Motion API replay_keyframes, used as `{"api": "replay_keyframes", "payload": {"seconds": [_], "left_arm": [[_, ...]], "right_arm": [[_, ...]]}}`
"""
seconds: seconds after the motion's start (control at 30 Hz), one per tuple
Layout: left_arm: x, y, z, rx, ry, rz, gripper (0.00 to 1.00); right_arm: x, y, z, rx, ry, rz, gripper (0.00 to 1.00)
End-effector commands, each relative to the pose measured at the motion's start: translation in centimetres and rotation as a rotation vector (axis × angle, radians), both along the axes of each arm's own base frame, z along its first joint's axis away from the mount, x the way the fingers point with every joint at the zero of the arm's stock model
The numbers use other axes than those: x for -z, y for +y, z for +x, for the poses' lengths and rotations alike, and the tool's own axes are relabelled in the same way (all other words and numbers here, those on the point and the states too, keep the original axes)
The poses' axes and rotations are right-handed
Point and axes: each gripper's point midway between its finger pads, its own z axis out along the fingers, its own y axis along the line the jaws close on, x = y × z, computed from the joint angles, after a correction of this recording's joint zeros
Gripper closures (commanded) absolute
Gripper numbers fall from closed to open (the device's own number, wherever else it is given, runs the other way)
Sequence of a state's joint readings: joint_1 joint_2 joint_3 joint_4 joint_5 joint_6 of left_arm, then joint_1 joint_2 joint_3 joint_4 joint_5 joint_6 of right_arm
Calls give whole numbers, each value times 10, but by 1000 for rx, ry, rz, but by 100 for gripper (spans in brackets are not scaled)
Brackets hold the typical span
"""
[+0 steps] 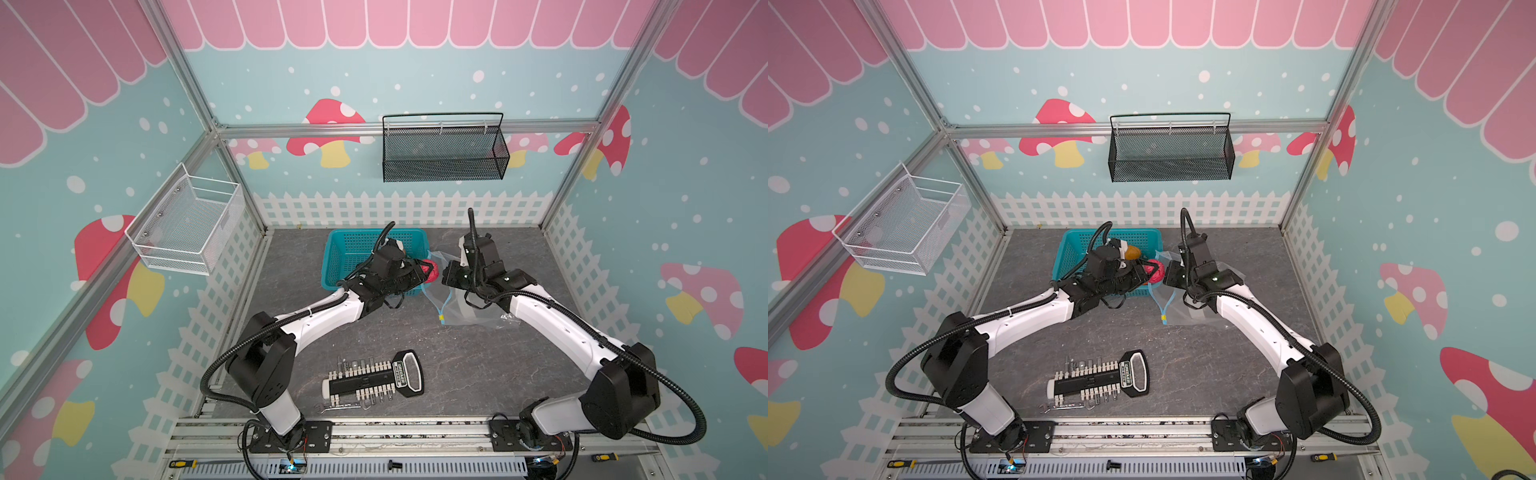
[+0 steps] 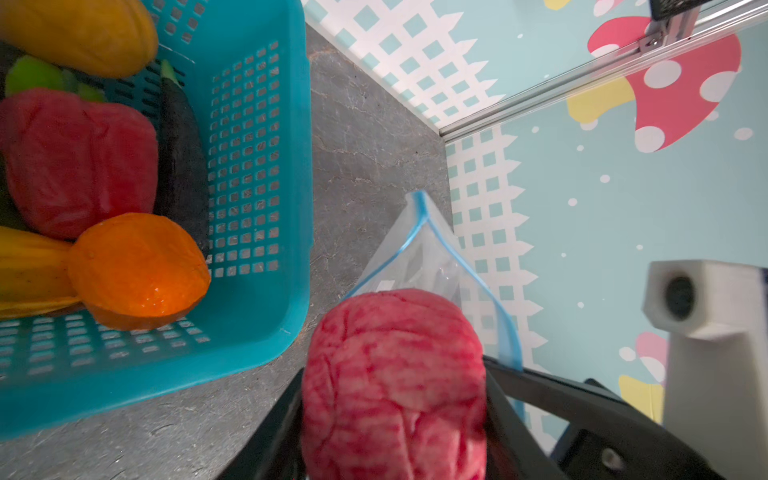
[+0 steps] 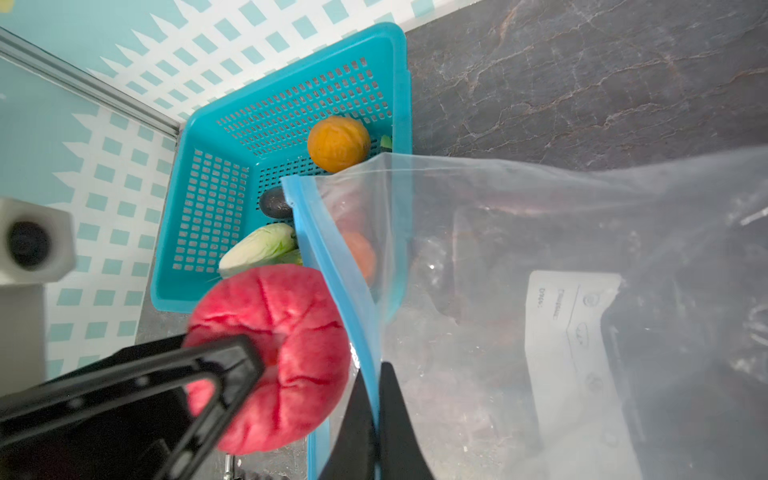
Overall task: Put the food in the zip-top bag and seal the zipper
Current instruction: 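Lift the pink beet with the left gripper and carry it over the bag opening, then open the left gripper to drop the pink beet into the bag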
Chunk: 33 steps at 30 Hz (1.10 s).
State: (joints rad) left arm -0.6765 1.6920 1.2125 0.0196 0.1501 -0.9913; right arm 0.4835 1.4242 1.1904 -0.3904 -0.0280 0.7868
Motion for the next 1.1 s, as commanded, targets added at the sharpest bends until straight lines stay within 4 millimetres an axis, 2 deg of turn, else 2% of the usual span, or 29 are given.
{"api": "replay_keyframes", "payload": {"seconds": [0.0,0.2,0.6,0.9,1.07], "left_arm": [[-5,-7,1,20,-15,-7,67],[1,-5,-1,18,-13,21,66],[4,-16,-12,69,-48,110,57],[2,-14,-11,64,-62,130,38],[0,-15,-11,66,-65,126,34]], "right_arm": [[-8,-2,-1,14,-19,35,100],[-11,-1,-2,10,-29,46,100],[-7,3,-1,-9,-26,53,100],[-7,2,-1,-6,-31,46,100],[-7,1,-1,-4,-32,43,100]]}}
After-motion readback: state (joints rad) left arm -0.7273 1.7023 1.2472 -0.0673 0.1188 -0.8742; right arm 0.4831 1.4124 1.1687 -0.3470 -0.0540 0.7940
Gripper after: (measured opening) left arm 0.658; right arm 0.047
